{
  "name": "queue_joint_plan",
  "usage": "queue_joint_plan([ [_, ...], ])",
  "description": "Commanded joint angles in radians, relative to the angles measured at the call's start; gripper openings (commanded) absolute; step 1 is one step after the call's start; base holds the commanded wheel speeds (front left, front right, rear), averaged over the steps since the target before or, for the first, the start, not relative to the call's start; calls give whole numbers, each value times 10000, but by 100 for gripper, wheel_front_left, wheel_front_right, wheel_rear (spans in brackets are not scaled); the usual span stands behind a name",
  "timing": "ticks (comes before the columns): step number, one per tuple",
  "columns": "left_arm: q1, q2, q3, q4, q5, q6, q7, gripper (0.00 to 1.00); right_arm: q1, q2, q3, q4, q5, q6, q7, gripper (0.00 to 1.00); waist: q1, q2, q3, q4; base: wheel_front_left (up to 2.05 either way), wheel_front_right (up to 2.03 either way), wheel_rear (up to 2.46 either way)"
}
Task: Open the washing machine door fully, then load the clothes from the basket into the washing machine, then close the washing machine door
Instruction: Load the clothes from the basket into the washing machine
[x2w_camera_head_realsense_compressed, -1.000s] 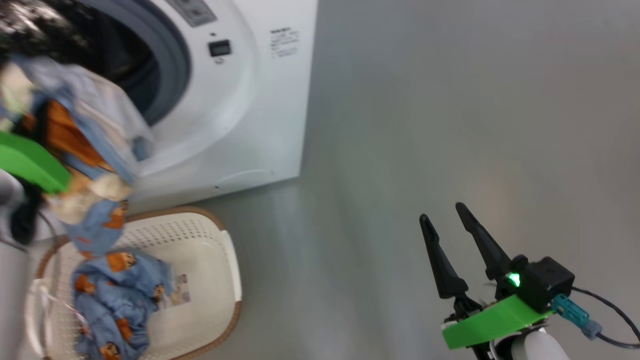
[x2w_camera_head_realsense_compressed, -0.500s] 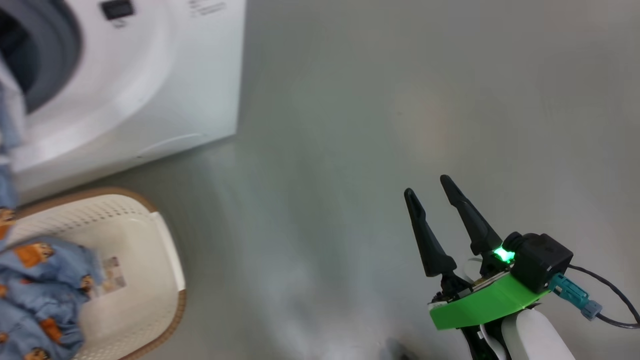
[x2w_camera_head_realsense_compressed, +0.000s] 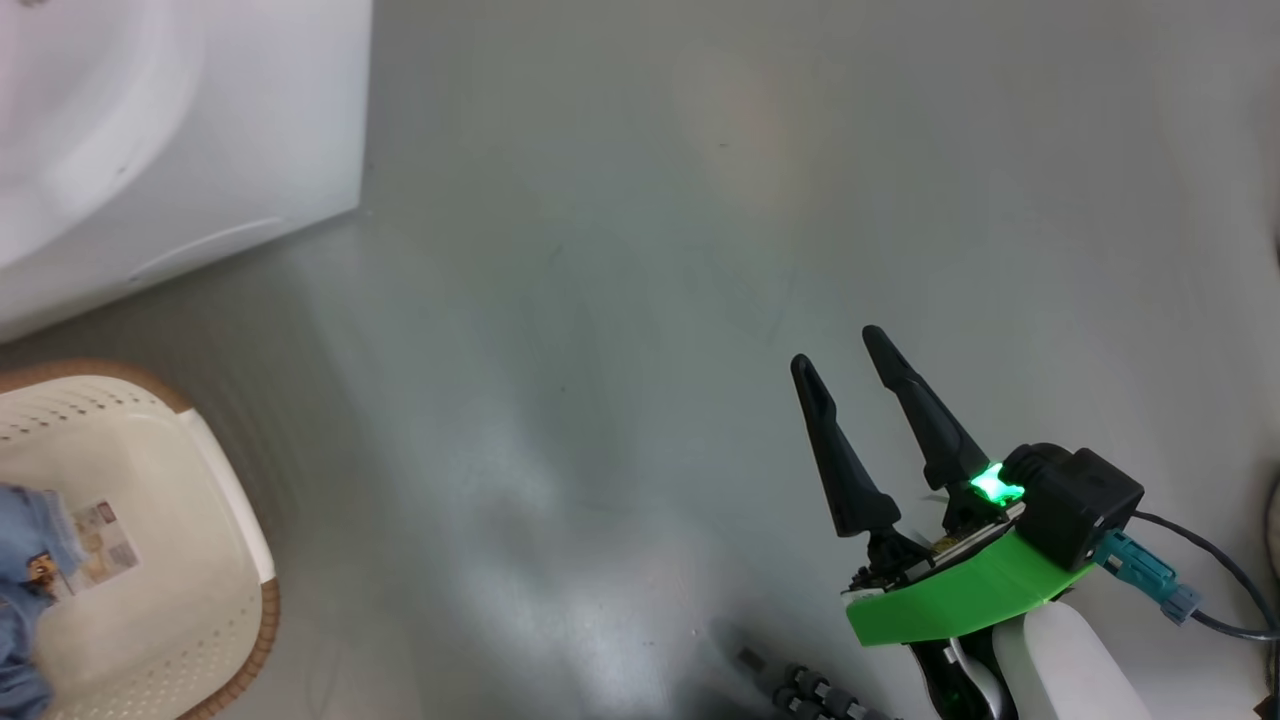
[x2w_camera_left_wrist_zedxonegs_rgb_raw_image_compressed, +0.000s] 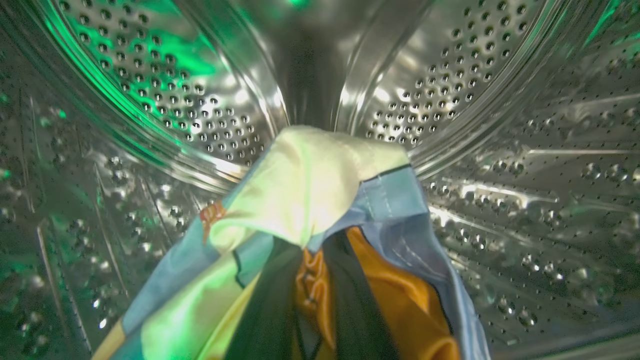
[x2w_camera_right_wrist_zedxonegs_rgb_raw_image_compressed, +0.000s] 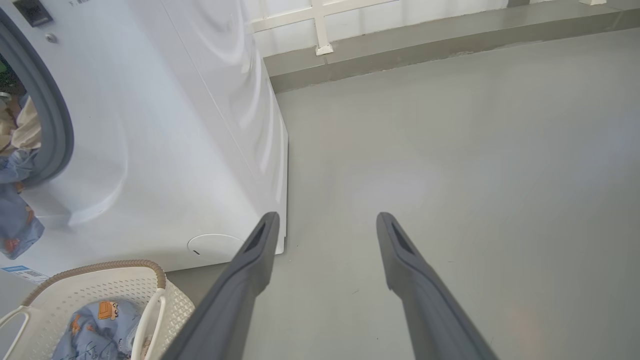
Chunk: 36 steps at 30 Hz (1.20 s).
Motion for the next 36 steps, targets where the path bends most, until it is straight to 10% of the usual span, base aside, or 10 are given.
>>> queue_joint_plan([
  [1,-258,602,173,-349,132,36,-171,0,-18,-37,227,-235,50,16,-117,100,-1,-1,119,-88,0,0,0],
  [12,-1769,633,-141,18,1292,237,-3556,0,-270,-37,320,-302,122,16,-118,100,-1,-1,514,4,0,0,0],
  [25,-1328,77,-455,1974,570,-686,-2630,0,-489,-37,373,-239,144,16,-118,100,-1,-1,586,315,0,0,0],
  [26,-1288,37,-496,2067,530,-725,-2489,7,-501,-37,377,-219,139,16,-118,100,-1,-1,552,340,0,0,0],
  [27,-1272,27,-565,2075,567,-740,-2482,75,-516,-37,380,-203,132,16,-118,100,-1,-1,529,369,0,0,0],
  [28,-1264,29,-604,2086,615,-688,-2532,100,-538,-37,383,-195,136,16,-118,100,-1,-1,503,391,0,0,0],
  [36,-760,-232,-789,2239,605,-634,-2782,100,-524,-37,245,-48,43,16,-118,100,-1,-1,-78,547,0,0,0],
])
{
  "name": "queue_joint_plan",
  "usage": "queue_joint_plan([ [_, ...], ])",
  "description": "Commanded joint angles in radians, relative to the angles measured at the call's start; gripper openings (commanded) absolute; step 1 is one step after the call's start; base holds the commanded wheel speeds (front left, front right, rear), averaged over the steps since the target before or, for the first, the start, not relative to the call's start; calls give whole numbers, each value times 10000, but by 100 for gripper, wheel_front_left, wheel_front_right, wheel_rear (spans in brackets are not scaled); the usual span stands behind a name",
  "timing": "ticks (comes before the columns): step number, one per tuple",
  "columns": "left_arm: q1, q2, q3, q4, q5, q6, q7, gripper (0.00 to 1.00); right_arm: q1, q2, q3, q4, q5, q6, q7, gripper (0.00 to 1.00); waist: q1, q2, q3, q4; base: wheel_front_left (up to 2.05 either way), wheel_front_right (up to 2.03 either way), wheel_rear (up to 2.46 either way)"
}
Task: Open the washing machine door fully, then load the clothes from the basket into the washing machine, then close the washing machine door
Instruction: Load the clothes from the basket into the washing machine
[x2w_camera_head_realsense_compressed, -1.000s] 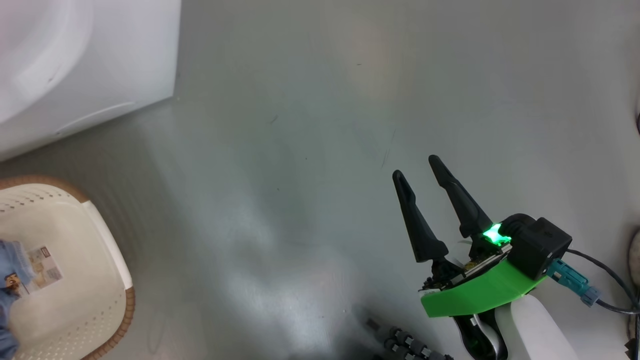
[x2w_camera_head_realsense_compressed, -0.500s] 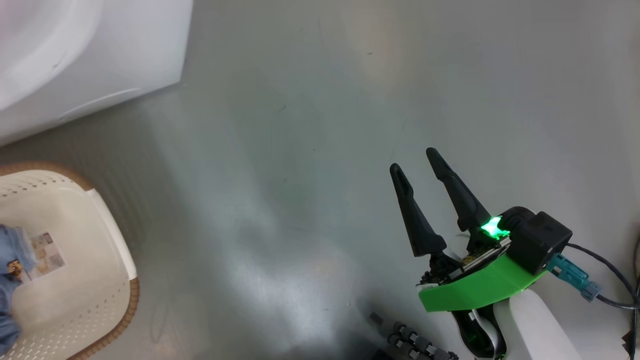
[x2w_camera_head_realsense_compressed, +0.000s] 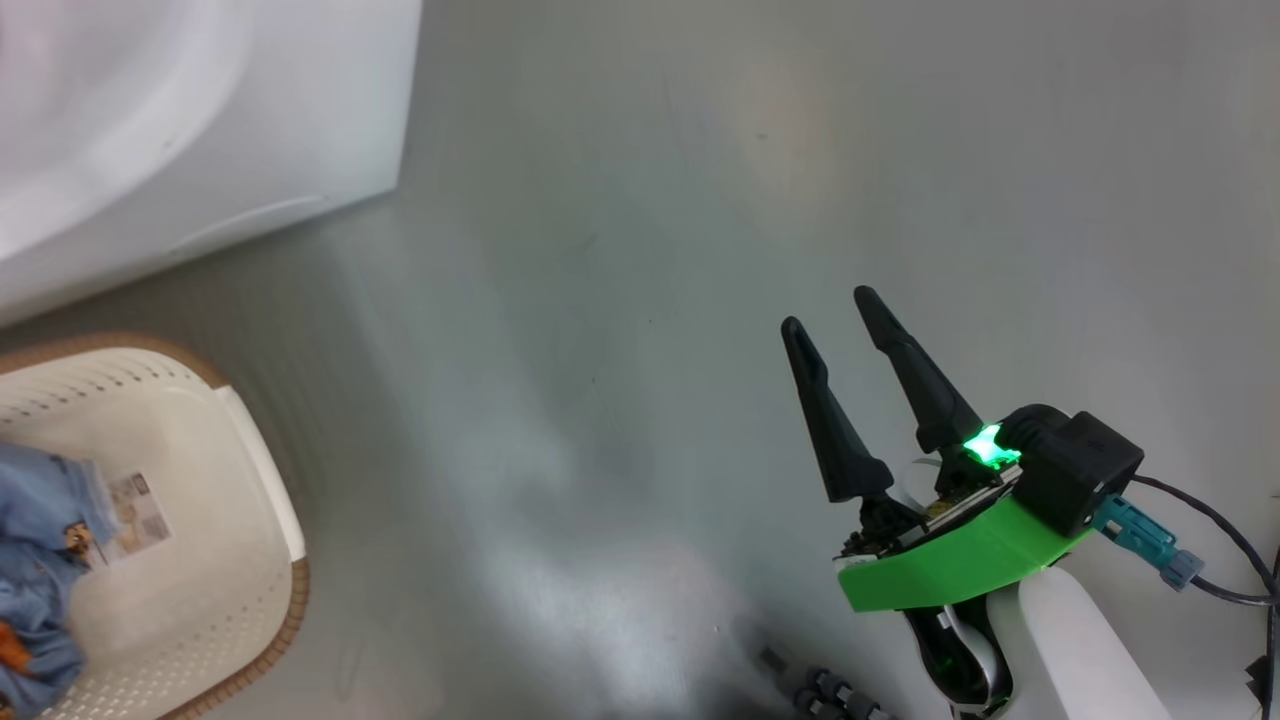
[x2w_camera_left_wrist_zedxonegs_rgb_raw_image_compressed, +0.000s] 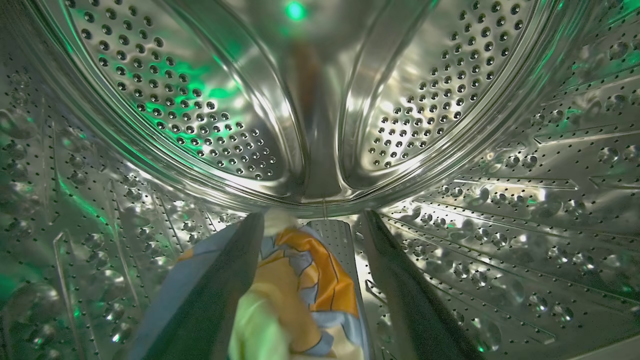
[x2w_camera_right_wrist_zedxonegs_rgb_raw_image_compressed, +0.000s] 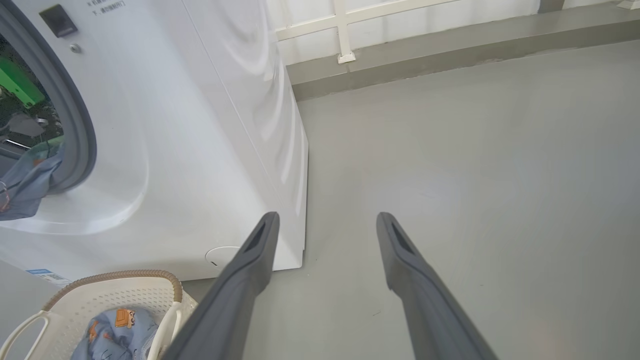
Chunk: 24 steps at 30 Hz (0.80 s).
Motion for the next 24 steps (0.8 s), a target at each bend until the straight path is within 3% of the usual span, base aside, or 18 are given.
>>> queue_joint_plan([
  [1,422,390,35,-168,45,103,-203,100,153,-39,83,-143,-66,16,-118,100,0,0,-338,111,0,0,0],
  [13,2823,-227,272,-1033,-315,578,-1217,100,570,-39,-171,105,-378,16,-118,100,0,0,-1611,596,0,0,0],
  [18,4469,-546,493,-2421,-420,1055,-1387,100,807,-39,-325,233,-584,16,-118,100,0,0,-2143,944,0,0,0],
  [24,7072,-987,758,-5017,-379,1909,-1441,100,1108,-39,-497,365,-858,16,-118,100,0,0,-2731,1458,0,0,0],
])
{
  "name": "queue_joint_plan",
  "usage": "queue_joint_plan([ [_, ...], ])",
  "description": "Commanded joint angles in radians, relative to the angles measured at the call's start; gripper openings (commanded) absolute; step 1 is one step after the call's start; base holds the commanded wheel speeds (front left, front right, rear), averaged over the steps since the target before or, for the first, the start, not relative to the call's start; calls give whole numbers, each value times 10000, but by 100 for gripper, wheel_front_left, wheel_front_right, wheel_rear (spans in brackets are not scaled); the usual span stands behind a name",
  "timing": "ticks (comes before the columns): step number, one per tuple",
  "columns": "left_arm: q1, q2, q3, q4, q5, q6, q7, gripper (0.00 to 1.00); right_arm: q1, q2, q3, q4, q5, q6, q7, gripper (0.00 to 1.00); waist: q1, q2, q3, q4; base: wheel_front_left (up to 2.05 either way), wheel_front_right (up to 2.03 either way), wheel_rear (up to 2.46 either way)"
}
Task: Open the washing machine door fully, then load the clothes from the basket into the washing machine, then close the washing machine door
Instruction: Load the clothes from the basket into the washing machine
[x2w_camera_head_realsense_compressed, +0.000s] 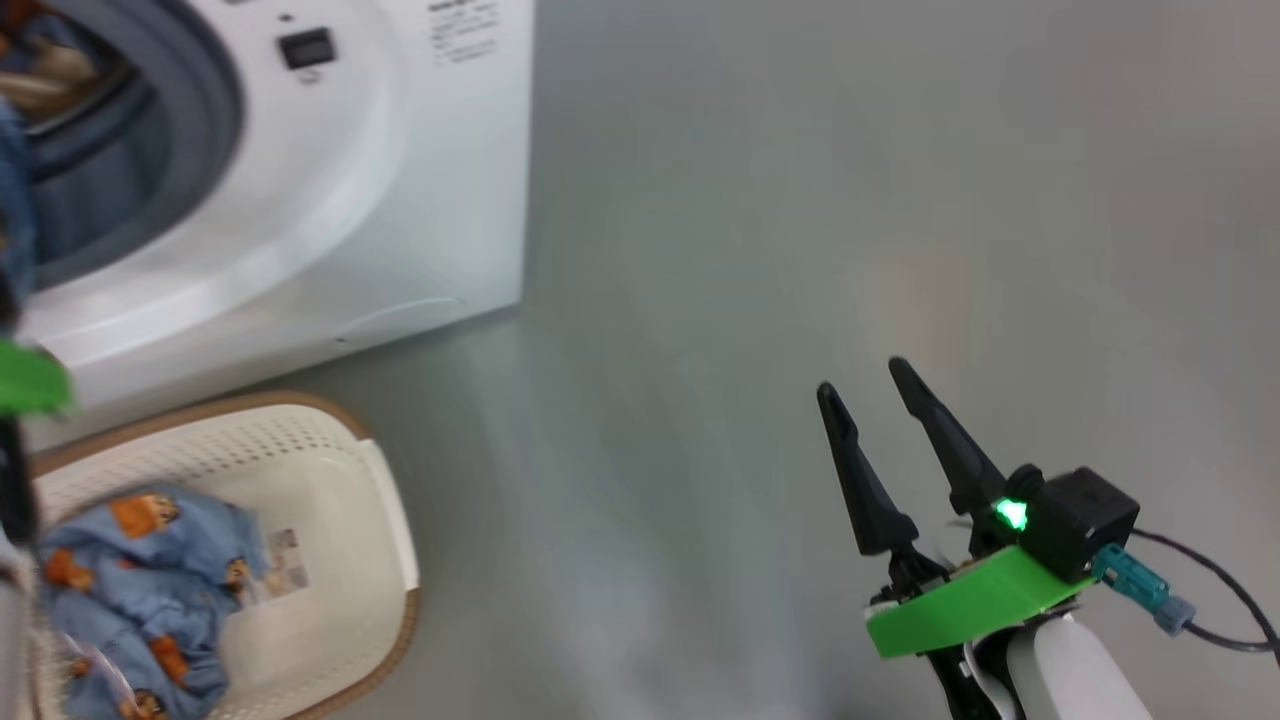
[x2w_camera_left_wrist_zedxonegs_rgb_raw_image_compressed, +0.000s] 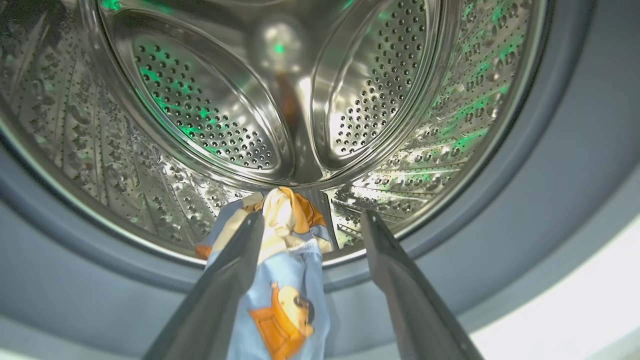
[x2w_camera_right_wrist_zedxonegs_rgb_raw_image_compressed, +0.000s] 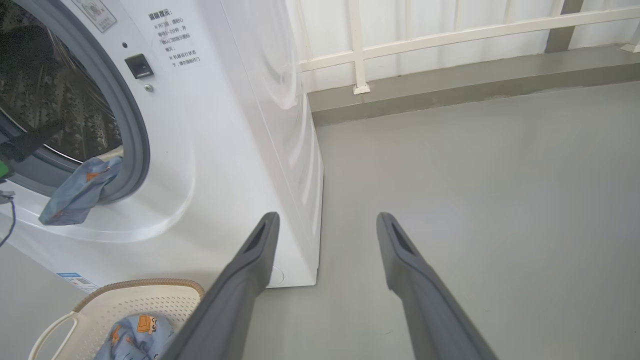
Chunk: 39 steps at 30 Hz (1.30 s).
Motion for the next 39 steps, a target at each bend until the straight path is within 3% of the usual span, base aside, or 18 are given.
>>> queue_joint_plan([
  [1,540,359,341,-711,4,215,-111,100,281,-26,138,-146,-140,16,-116,100,0,0,-513,515,0,0,0],
  [7,3185,-132,292,-3098,144,1158,-101,100,526,-26,45,26,-433,16,-116,100,0,0,-1015,937,0,0,0],
  [13,4957,-443,54,-4390,198,1741,45,100,713,-26,-17,226,-712,16,-116,100,0,0,-1540,1323,0,0,0],
  [26,6570,-985,-891,-5251,394,2144,344,100,1089,-26,-178,258,-1103,16,151,100,0,0,-2527,2028,0,0,0],
  [39,6894,-1072,-1173,-5299,326,2191,504,100,1249,-26,-116,120,-1102,16,289,100,0,0,-2703,2194,0,0,0],
])
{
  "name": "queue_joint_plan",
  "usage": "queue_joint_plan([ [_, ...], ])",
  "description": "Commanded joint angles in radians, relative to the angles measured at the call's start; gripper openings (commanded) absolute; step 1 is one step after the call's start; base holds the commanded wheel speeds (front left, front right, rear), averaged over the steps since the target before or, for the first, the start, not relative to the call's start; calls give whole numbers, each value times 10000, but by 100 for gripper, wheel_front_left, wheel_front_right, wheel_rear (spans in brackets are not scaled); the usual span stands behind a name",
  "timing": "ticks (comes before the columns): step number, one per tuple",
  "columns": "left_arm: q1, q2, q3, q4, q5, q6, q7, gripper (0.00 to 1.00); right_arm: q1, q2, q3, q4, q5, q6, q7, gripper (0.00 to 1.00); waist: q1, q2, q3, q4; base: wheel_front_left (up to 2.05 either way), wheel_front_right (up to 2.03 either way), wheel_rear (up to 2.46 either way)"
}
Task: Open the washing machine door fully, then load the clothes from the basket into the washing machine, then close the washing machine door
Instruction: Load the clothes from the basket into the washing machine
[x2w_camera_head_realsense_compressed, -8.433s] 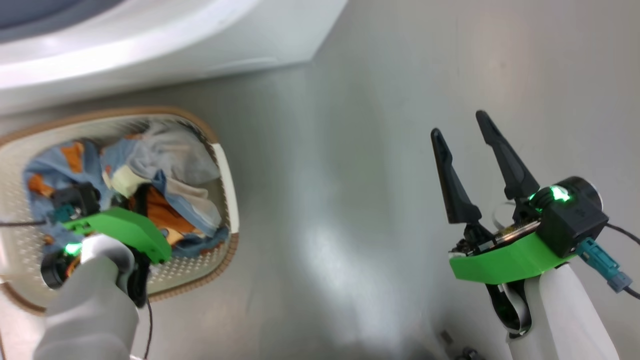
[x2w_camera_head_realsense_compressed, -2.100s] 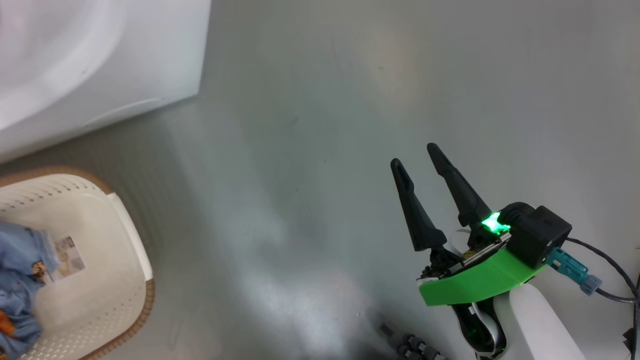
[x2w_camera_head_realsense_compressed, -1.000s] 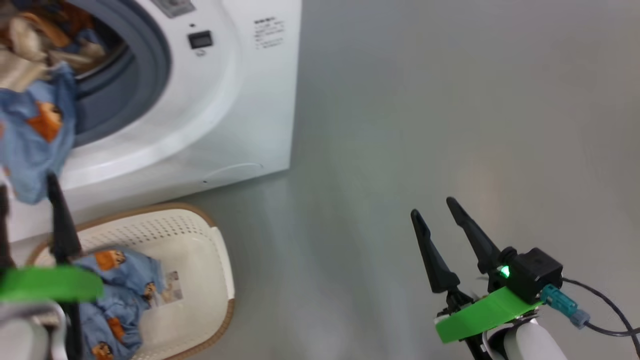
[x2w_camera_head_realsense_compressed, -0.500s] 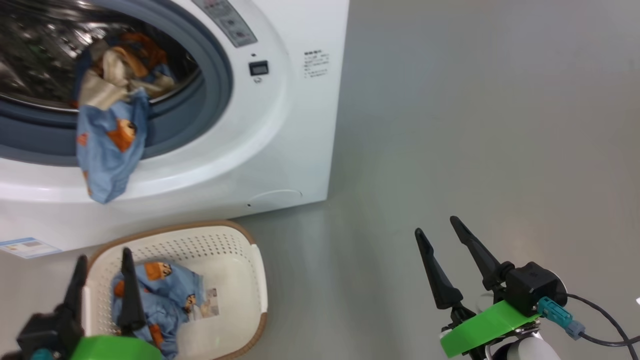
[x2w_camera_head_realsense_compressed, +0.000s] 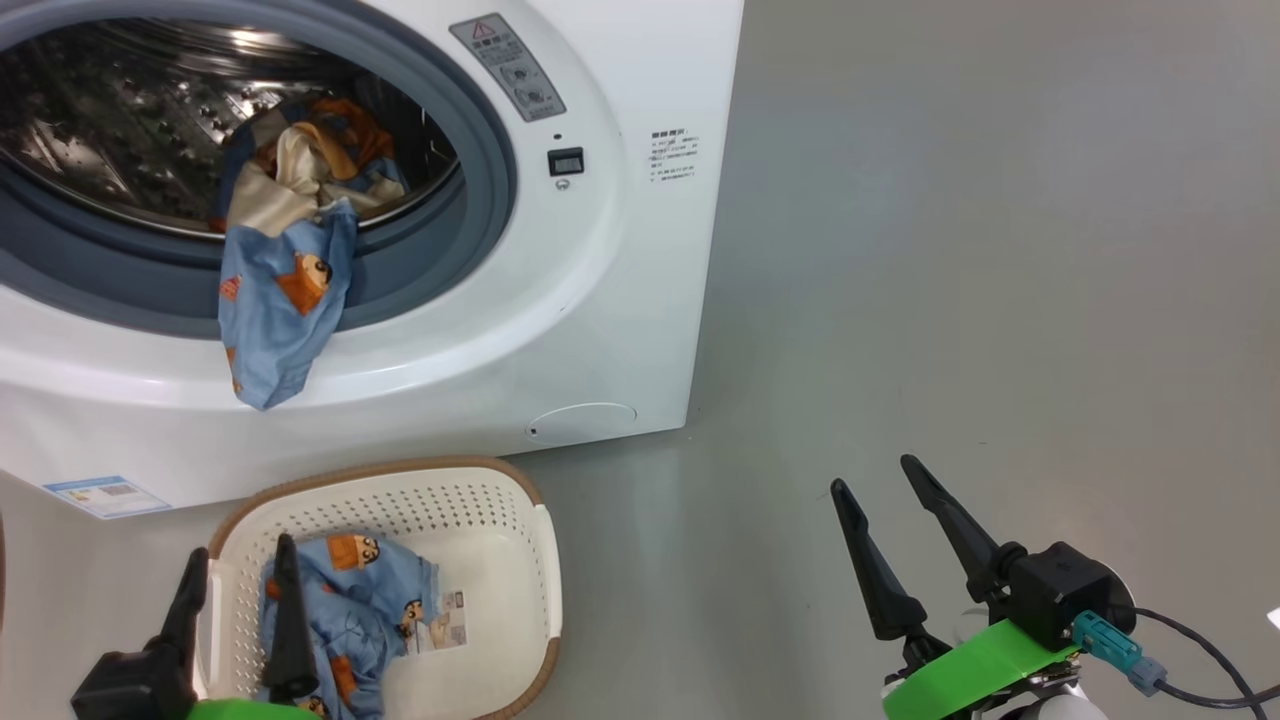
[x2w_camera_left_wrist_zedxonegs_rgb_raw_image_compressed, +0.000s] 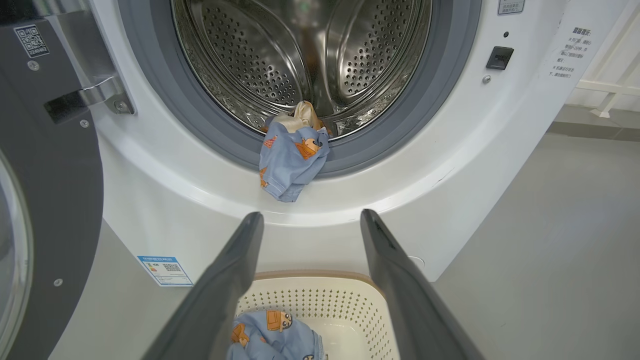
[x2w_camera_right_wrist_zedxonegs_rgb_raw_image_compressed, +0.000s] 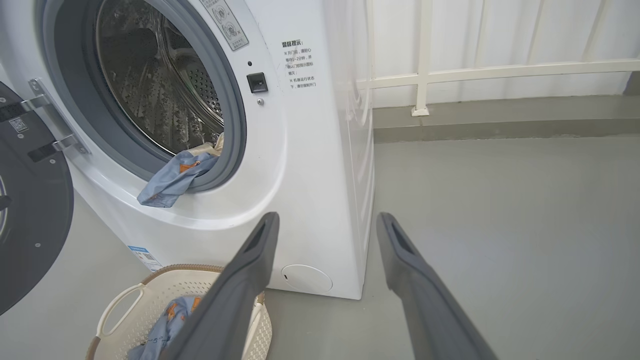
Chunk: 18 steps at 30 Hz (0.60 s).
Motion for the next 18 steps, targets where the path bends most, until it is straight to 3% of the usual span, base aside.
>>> queue_joint_plan([
  [1,-128,134,343,-255,49,88,6,100,-13,-8,288,-293,-13,16,3,100,0,0,10,3,0,0,0],
  [18,-541,52,252,-107,-136,-47,46,100,-201,-8,368,-352,1,16,-44,100,0,0,377,61,0,0,0],
])
